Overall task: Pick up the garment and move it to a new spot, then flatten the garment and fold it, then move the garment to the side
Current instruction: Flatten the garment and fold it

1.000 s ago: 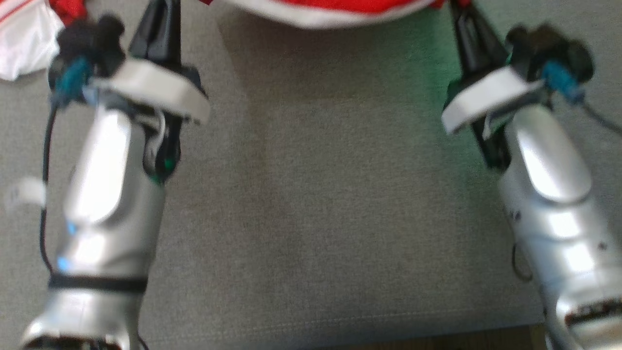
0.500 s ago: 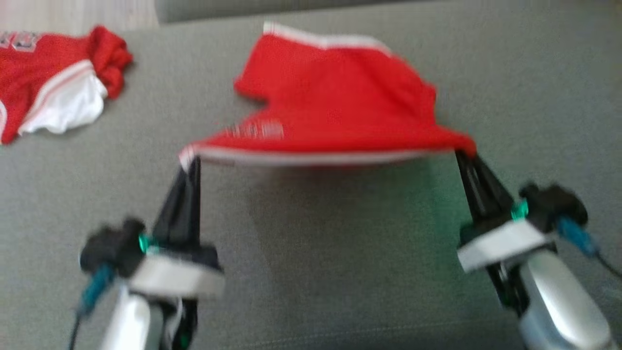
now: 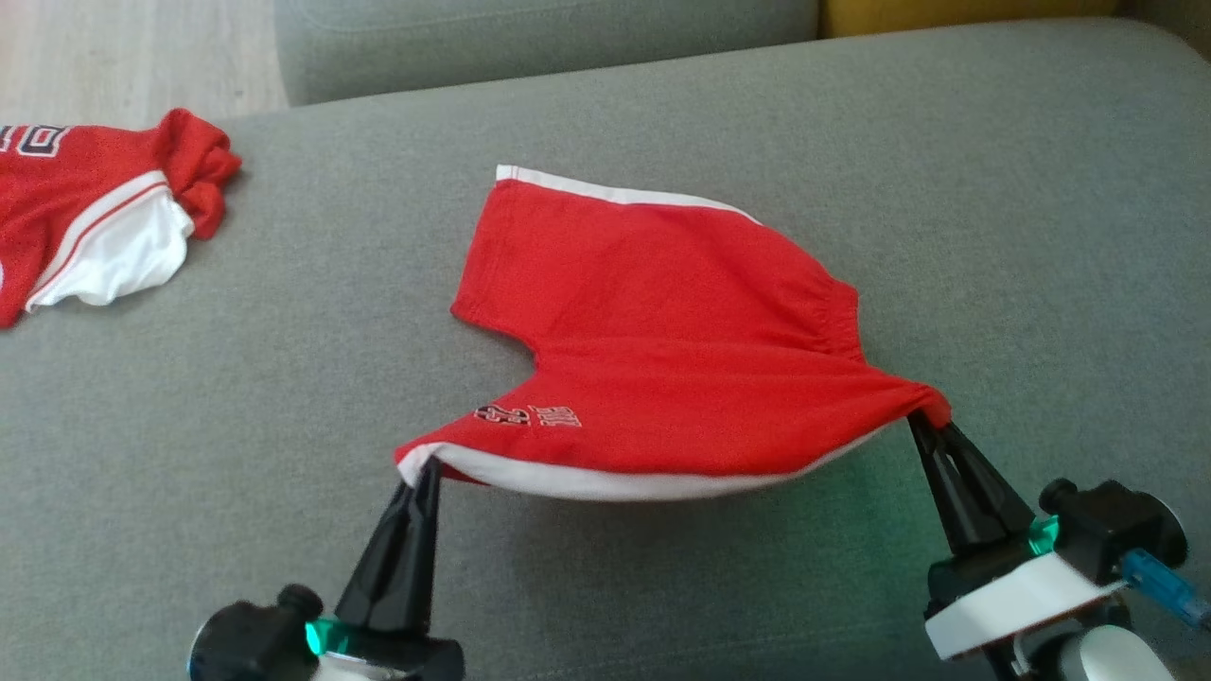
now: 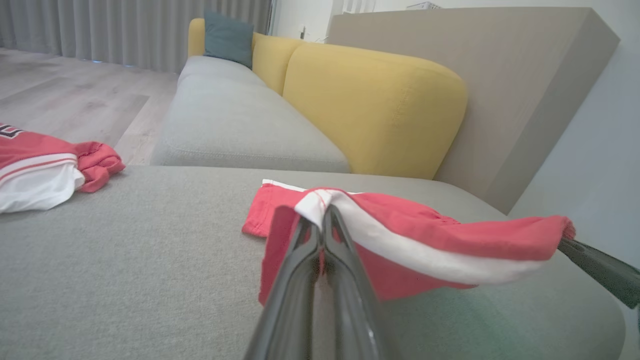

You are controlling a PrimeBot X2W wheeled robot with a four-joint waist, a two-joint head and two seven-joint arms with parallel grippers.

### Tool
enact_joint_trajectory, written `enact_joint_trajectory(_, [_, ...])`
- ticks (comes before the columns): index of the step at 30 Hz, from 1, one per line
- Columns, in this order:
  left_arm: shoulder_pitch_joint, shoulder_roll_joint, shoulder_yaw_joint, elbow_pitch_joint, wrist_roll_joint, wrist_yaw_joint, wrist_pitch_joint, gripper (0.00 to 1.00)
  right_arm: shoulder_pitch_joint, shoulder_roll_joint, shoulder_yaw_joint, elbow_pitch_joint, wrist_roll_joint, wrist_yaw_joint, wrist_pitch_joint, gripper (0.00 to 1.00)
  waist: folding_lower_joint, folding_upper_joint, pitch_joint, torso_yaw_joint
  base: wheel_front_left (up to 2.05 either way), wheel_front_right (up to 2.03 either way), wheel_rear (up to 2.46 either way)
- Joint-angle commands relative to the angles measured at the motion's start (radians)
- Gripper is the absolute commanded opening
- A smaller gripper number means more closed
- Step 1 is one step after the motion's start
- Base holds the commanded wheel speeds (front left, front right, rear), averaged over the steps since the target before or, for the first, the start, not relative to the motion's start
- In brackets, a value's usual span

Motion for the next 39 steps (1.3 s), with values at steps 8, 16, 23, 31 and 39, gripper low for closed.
enact_joint_trajectory(8, [-0.191,0.034,0.094,0.13,-0.021,-0.01,0.006,0.0,-0.087,0.015,0.032,0.043,0.028,-0.001,-0.012,0.0,0.0001,-0.0001,0.063,-0.028,0.0,0.0,0.0])
enact_joint_trajectory(16, [-0.55,0.078,0.084,0.393,0.055,-0.053,0.002,0.0,-0.253,0.075,0.053,0.166,0.034,-0.001,-0.044,0.0,0.0001,-0.0001,0.179,-0.055,0.0,0.0,0.0])
enact_joint_trajectory(23, [-0.8,0.075,0.063,0.611,0.101,-0.059,0.004,0.0,-0.397,0.134,0.053,0.285,0.032,-0.001,-0.062,0.0,0.0001,-0.0001,0.291,-0.075,0.0,0.0,0.0])
enact_joint_trajectory(31, [-1.053,0.06,0.05,0.898,0.136,-0.036,-0.004,0.0,-0.562,0.178,0.009,0.437,0.011,-0.001,-0.098,0.0,0.0001,-0.0001,0.374,-0.089,0.0,0.0,0.0])
enact_joint_trajectory(39, [-1.185,0.045,0.042,1.069,0.141,-0.019,-0.015,0.0,-0.637,0.193,-0.014,0.522,-0.004,-0.001,-0.116,0.0,0.0001,-0.0001,0.397,-0.102,0.0,0.0,0.0])
